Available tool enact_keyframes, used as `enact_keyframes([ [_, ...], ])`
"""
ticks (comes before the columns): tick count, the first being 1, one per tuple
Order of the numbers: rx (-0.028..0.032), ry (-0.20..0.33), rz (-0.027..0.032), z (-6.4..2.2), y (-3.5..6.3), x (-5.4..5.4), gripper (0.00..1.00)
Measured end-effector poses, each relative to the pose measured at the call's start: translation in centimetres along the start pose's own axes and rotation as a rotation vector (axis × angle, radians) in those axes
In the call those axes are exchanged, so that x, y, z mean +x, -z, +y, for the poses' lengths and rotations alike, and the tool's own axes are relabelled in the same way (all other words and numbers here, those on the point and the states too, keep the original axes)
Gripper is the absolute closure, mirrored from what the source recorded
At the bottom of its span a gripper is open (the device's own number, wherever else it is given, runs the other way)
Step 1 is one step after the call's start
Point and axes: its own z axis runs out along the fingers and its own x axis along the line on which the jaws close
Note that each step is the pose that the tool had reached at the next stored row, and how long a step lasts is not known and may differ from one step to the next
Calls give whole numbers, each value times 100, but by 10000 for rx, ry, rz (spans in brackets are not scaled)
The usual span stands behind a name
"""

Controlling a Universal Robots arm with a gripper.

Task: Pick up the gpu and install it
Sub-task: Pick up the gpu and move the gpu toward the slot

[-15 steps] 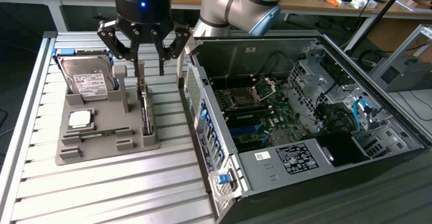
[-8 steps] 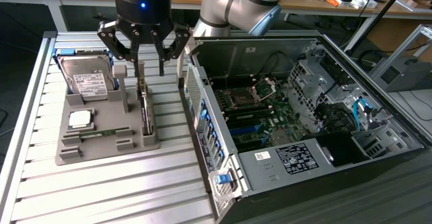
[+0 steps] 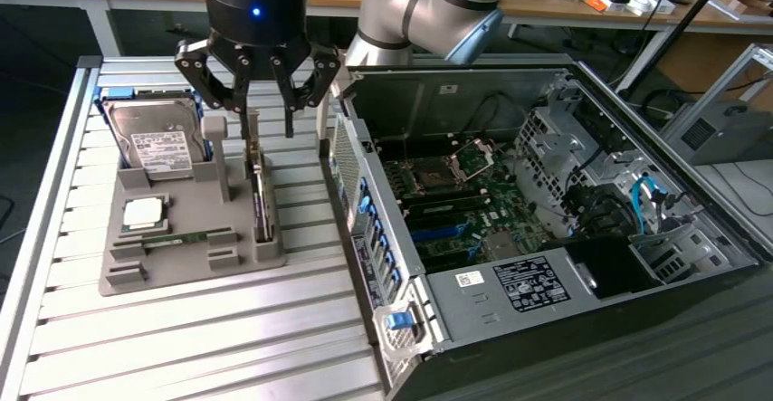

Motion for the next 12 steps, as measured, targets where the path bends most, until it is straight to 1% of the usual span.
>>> enact_keyframes([
  [12, 0, 0, 0, -1, -22, 1, 52],
])
